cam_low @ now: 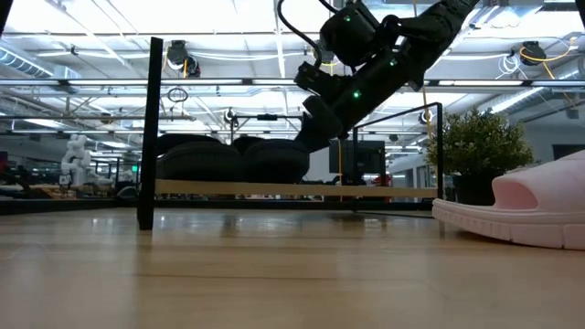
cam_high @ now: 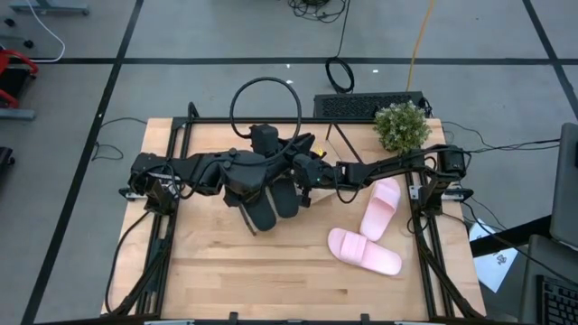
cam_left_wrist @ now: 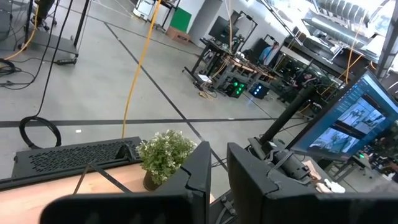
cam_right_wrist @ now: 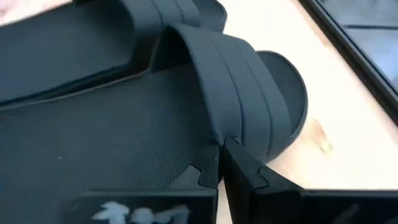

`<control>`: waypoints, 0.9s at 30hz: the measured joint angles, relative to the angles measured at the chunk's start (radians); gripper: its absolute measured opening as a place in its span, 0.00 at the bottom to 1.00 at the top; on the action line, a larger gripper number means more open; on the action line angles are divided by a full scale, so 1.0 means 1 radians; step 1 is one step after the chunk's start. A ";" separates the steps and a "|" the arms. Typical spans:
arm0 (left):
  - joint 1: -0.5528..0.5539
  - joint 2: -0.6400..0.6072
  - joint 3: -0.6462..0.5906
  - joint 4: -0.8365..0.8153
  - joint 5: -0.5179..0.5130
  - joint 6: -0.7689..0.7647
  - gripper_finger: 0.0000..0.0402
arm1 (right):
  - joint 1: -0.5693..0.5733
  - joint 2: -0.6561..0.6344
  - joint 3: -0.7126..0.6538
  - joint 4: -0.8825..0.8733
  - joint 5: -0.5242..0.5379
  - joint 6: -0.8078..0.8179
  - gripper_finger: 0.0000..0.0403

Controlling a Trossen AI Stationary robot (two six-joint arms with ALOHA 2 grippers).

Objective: Pick and place slides into the shelf
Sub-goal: Put the black slipper on the shelf

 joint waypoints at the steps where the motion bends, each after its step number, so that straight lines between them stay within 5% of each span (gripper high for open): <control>1: 0.000 0.000 0.000 0.000 0.000 0.000 0.12 | 0.000 0.000 -0.004 0.002 -0.001 0.004 0.00; 27: 0.000 0.000 0.000 0.000 0.002 -0.001 0.12 | -0.018 -0.001 -0.010 0.062 -0.134 -0.121 0.00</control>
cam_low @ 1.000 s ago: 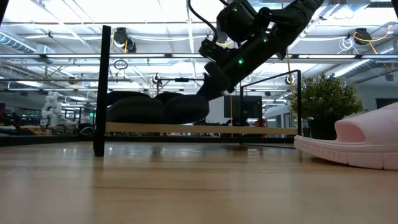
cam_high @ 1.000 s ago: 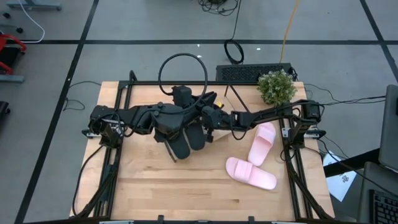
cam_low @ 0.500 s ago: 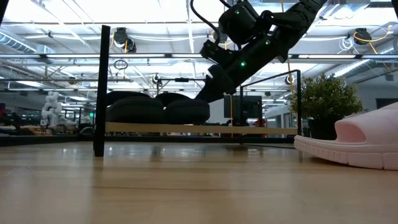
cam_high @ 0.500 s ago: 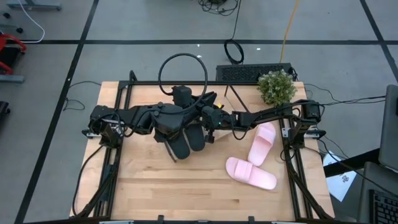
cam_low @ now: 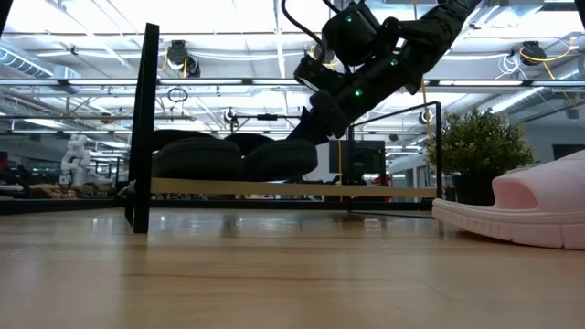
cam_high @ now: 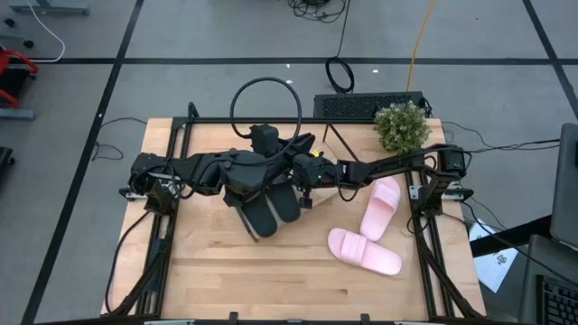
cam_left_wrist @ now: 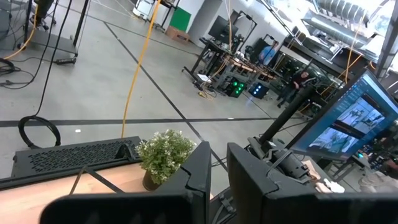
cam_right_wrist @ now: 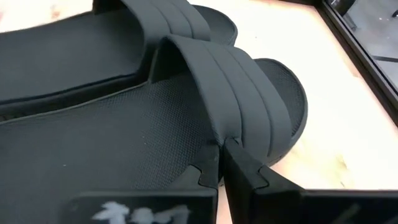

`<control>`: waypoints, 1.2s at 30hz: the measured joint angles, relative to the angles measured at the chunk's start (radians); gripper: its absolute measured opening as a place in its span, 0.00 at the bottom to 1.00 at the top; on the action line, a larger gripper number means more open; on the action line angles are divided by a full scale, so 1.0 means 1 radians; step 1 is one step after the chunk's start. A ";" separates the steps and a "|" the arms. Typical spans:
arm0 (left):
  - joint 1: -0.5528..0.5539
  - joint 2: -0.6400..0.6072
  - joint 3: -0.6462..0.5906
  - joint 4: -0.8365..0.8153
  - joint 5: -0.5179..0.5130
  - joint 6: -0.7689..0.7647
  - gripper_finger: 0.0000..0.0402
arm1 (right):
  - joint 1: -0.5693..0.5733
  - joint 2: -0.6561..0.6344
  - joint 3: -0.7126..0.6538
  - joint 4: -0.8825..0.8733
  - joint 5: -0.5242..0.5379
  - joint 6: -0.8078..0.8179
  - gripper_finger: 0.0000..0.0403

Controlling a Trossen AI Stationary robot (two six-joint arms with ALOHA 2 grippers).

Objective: Pick and place slides into the shelf
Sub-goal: Put the black slipper on the shelf

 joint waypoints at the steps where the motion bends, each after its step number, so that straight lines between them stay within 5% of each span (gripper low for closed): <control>1: 0.000 0.000 0.000 0.000 0.000 0.000 0.12 | -0.001 0.000 -0.003 0.003 0.001 -0.002 0.00; 36: 0.003 0.000 0.000 -0.001 -0.002 0.005 0.12 | 0.002 -0.037 -0.010 0.034 -0.047 0.124 0.00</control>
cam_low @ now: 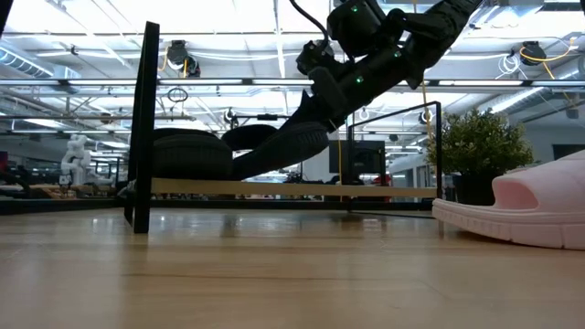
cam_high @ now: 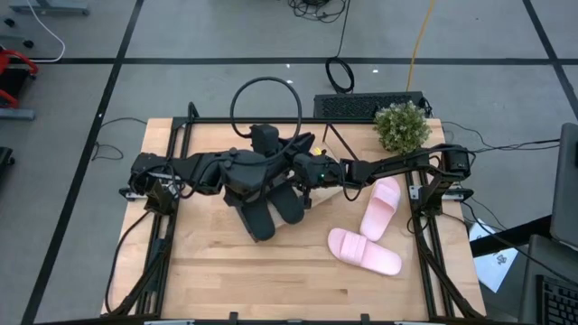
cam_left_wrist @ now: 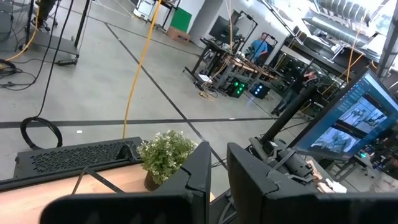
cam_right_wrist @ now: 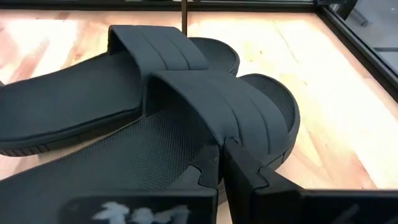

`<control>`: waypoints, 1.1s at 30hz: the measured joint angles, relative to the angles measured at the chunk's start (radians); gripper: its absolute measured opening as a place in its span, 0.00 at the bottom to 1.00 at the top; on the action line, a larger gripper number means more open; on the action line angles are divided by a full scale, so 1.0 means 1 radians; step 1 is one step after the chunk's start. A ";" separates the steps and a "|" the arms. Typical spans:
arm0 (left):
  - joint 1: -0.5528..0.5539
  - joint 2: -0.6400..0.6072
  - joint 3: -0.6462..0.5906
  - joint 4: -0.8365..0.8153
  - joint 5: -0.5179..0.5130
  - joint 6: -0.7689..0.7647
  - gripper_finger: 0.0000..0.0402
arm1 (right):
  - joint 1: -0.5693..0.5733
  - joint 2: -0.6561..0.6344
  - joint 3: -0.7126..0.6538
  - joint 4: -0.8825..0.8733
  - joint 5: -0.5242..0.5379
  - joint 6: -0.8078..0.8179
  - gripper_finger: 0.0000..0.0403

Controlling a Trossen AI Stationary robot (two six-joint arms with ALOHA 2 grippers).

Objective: Pick and place slides into the shelf
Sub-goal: Put the black slipper on the shelf

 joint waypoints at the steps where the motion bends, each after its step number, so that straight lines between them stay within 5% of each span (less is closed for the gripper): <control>1: 0.002 0.000 0.000 0.000 0.000 0.000 0.12 | 0.000 0.000 0.000 0.000 0.000 0.003 0.00; 33: 0.018 0.000 0.000 0.000 0.001 -0.002 0.12 | 0.006 -0.001 0.000 -0.077 -0.003 -0.010 0.11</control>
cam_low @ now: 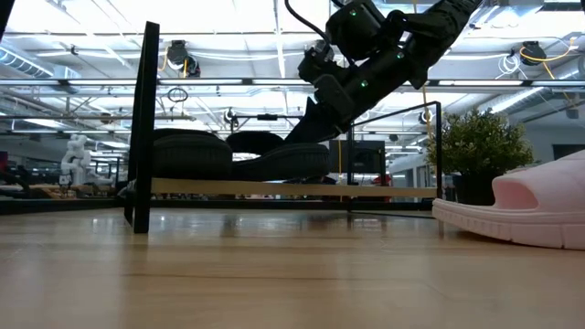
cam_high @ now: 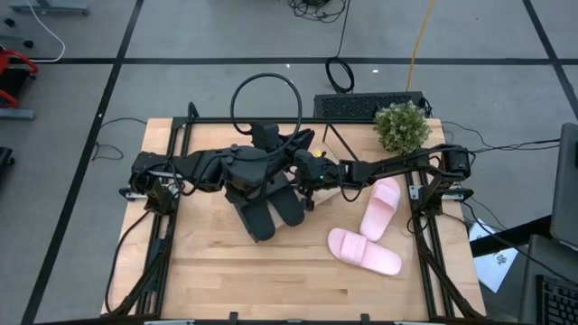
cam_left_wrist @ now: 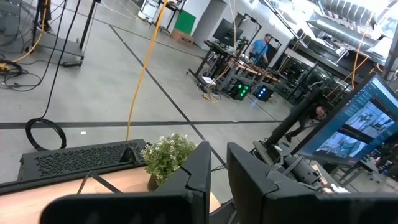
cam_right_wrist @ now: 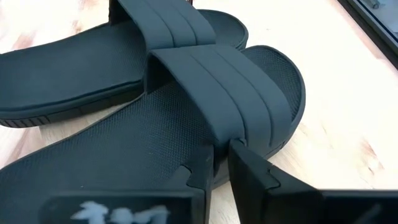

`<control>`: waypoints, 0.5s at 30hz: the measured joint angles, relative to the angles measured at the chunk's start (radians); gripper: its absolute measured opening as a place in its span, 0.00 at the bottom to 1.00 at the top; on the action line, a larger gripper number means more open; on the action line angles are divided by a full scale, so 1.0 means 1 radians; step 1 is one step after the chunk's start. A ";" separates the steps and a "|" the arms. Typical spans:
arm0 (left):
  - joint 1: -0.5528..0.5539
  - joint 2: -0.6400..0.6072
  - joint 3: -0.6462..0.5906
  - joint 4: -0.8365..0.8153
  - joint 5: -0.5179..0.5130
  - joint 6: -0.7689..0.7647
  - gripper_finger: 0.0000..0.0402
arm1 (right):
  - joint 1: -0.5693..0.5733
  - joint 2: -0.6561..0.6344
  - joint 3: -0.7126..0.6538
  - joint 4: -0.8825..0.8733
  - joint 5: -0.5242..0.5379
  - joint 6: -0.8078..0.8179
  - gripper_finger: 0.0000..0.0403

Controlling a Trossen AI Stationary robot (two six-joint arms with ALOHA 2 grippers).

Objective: Pick and place slides into the shelf
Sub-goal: Put the black slipper on the shelf

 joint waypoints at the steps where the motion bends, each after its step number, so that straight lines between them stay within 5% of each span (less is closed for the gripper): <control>1: 0.000 0.000 0.000 0.000 0.000 0.000 0.12 | 0.000 0.000 0.000 0.000 0.000 0.000 0.12; 15: 0.000 0.000 0.000 0.000 0.000 -0.003 0.12 | 0.001 -0.005 0.001 -0.020 -0.002 0.000 0.34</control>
